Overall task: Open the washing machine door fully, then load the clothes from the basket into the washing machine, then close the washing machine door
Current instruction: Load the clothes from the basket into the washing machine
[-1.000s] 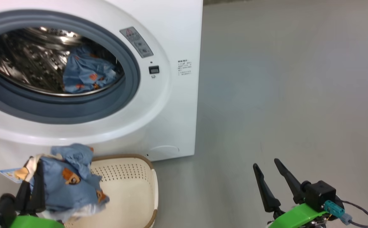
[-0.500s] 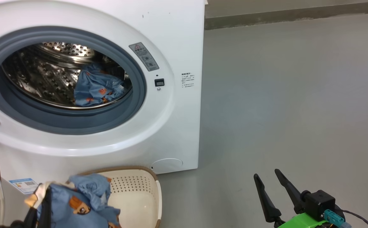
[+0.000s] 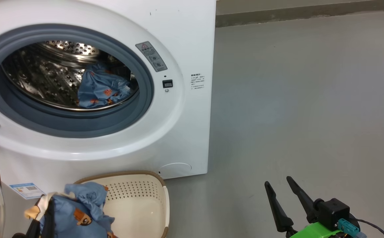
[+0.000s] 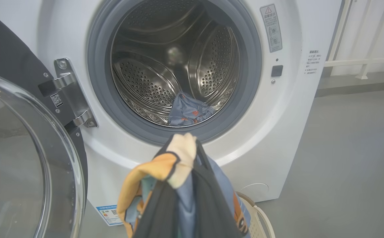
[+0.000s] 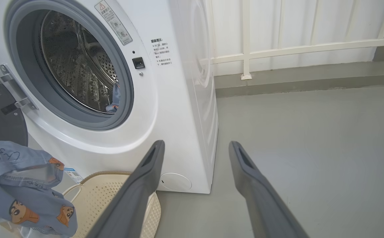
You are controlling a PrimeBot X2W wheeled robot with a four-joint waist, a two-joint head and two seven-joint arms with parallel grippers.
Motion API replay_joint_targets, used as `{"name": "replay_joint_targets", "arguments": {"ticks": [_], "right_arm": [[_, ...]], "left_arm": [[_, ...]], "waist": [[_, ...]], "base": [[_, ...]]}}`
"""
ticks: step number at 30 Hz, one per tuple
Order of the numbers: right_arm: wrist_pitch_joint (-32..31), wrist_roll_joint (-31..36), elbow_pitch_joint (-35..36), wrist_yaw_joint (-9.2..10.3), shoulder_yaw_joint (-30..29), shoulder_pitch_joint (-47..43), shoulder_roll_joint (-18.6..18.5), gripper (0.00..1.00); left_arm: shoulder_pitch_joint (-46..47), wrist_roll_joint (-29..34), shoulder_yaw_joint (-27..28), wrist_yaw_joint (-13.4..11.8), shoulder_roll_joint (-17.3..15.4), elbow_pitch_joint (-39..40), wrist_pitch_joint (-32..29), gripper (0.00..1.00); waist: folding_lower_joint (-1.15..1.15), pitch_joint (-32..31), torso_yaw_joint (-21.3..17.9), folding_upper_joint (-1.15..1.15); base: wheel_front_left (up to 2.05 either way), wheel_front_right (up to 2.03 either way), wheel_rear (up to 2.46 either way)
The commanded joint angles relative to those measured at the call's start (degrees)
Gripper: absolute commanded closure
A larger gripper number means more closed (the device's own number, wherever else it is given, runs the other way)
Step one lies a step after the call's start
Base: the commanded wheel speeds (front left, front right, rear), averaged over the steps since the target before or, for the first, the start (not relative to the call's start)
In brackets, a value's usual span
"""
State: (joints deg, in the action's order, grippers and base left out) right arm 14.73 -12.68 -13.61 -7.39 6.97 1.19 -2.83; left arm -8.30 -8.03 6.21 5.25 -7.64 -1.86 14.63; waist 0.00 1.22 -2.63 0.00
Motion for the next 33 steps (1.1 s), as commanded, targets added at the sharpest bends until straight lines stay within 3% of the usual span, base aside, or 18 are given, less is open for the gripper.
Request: {"name": "replay_joint_targets", "arguments": {"ticks": [1, 11, 22, 27, 33], "right_arm": [[0.27, 0.39, 1.45, -0.1, 1.46, 0.99, -0.05, 0.0], [0.27, 0.17, 1.96, -0.1, 1.41, 0.95, -0.05, 0.0], [0.27, 0.5, 3.03, -0.1, 1.67, 3.01, -0.05, 0.0], [0.27, 0.54, 3.73, -0.1, 2.5, 4.64, -0.05, 0.0], [0.27, 0.13, 4.26, -0.1, 4.03, 6.73, -0.05, 0.0]], "left_arm": [[1.34, 0.37, 2.43, -0.16, -0.56, 1.47, 0.37, 1.0], [2.44, 0.11, 2.37, 0.38, 0.5, 1.35, 0.37, 1.0], [10.19, -0.8, 3.08, 1.32, -0.1, -1.17, 0.37, 1.0], [17.98, -1.39, 3.17, 1.76, -1.85, -3.13, 0.37, 1.0], [28.83, -1.39, 1.97, 2.12, -6.97, -5.86, 0.37, 1.0]], "waist": [[0.0, -0.02, 0.04, 0.0], [0.0, 1.41, 0.17, 0.0], [0.0, 9.06, -0.77, 0.0], [0.0, 13.09, -1.95, 0.0], [0.0, 16.55, -4.28, 0.0]], "base": [[0.0, 0.0, 0.0], [0.0, 0.0, 0.0], [0.0, 0.0, 0.0], [0.0, 0.0, 0.0], [0.0, 0.0, 0.0]]}}
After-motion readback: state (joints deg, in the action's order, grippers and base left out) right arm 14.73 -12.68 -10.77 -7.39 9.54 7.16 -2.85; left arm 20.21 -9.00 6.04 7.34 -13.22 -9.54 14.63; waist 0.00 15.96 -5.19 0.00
